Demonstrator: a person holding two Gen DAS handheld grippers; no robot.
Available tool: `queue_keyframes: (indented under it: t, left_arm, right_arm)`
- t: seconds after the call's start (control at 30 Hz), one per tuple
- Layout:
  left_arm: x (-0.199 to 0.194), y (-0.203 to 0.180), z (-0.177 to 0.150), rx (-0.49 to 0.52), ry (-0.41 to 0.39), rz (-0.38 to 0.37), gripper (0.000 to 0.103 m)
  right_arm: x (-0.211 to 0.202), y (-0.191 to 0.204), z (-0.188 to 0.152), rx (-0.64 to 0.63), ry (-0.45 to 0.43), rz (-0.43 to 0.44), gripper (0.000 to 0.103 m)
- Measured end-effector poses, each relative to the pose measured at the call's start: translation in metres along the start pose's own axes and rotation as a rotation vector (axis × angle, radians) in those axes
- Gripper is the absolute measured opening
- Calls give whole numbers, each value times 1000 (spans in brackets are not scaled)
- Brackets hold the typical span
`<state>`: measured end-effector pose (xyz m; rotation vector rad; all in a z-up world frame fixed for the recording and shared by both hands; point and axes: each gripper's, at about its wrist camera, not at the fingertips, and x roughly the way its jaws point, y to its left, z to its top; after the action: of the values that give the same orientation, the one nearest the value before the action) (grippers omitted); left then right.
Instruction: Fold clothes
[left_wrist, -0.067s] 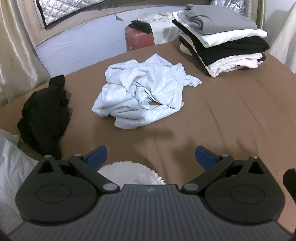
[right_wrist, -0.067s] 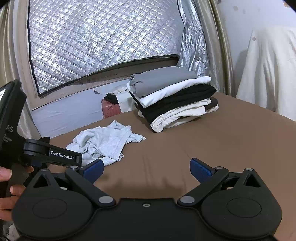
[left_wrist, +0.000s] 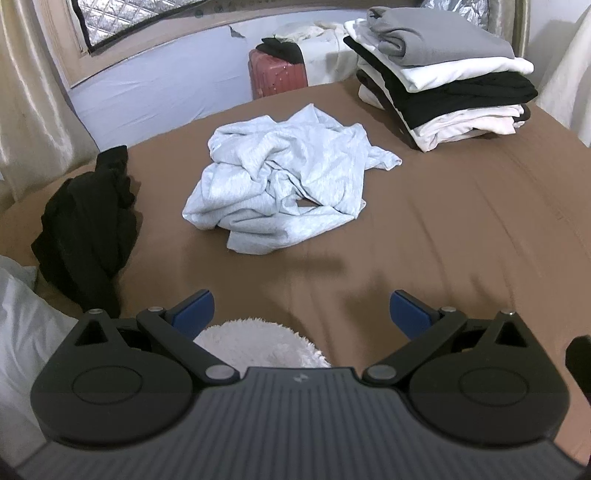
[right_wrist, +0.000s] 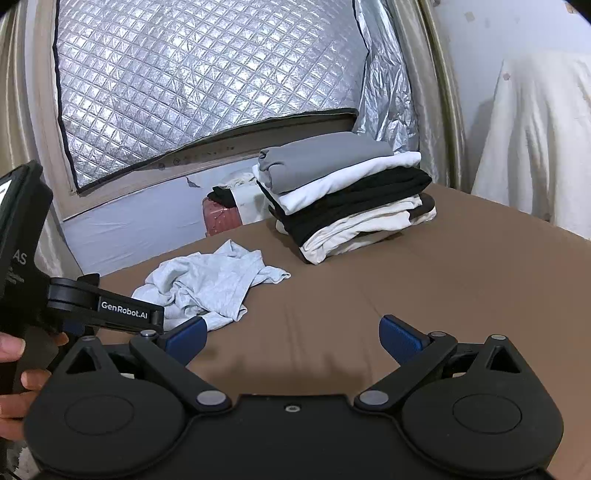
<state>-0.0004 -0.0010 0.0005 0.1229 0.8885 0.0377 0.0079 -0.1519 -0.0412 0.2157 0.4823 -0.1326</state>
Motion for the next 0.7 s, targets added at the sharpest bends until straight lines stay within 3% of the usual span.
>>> queue_keyframes:
  t: [0.13, 0.23, 0.7]
  left_arm:
    - [-1, -7, -2, 19, -2, 19, 103]
    - [4, 1, 2, -8, 10, -33, 103]
    - [2, -10, -3, 31, -5, -24, 103]
  right_arm:
    - [-2, 0, 0, 0, 3, -4, 101]
    - [-4, 0, 1, 0, 6, -8, 101]
    - [-8, -3, 1, 18, -4, -13, 101]
